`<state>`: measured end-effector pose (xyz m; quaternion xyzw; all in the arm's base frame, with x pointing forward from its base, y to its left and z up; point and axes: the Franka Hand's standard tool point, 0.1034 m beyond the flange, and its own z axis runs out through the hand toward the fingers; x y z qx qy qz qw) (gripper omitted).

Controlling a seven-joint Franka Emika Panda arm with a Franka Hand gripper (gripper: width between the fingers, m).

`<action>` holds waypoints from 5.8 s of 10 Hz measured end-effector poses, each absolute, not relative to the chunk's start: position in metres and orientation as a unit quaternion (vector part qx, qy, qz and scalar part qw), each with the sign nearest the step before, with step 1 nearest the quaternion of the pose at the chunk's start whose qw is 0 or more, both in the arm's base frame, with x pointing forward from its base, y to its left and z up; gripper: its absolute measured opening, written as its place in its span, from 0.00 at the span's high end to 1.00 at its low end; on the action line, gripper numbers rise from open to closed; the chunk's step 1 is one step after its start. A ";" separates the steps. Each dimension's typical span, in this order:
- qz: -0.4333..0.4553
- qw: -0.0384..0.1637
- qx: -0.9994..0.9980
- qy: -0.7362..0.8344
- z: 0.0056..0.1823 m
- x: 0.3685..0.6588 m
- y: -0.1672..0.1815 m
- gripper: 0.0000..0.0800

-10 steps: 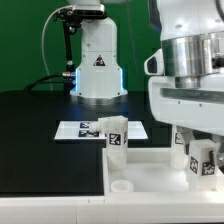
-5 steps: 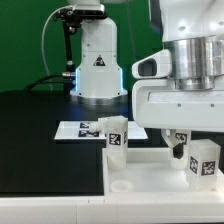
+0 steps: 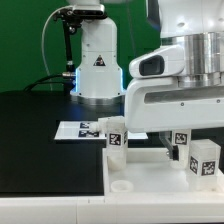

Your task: Assemble square table

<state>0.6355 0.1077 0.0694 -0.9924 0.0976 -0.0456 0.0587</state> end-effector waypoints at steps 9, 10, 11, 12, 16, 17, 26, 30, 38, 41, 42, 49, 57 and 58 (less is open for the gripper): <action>-0.005 0.076 -0.814 0.576 0.069 0.636 0.114 0.64; -0.004 0.077 -0.808 0.584 0.069 0.636 0.114 0.64; -0.002 0.077 -0.794 0.603 0.069 0.636 0.114 0.64; 0.001 0.077 -0.769 0.635 0.069 0.636 0.114 0.64; 0.028 0.089 -0.613 0.785 0.069 0.637 0.114 0.64; 0.027 0.089 -0.608 0.788 0.068 0.637 0.113 0.64; 0.000 0.096 -0.737 0.669 0.071 0.639 0.112 0.19; -0.003 0.111 -0.740 0.663 0.104 0.641 0.100 0.19; 0.019 0.171 -0.734 0.657 0.133 0.606 0.037 0.19; 0.020 0.171 -0.727 0.665 0.135 0.604 0.035 0.19; 0.020 0.171 -0.727 0.665 0.135 0.604 0.035 0.19; 0.135 0.175 -0.710 0.668 0.130 0.526 -0.025 0.19; 0.134 0.132 -0.799 0.572 0.104 0.470 -0.023 0.19; 0.134 0.130 -0.803 0.565 0.104 0.467 -0.015 0.19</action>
Offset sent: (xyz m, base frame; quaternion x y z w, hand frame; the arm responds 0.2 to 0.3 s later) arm 0.0000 0.0000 0.0000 0.0000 0.0000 0.1296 0.9916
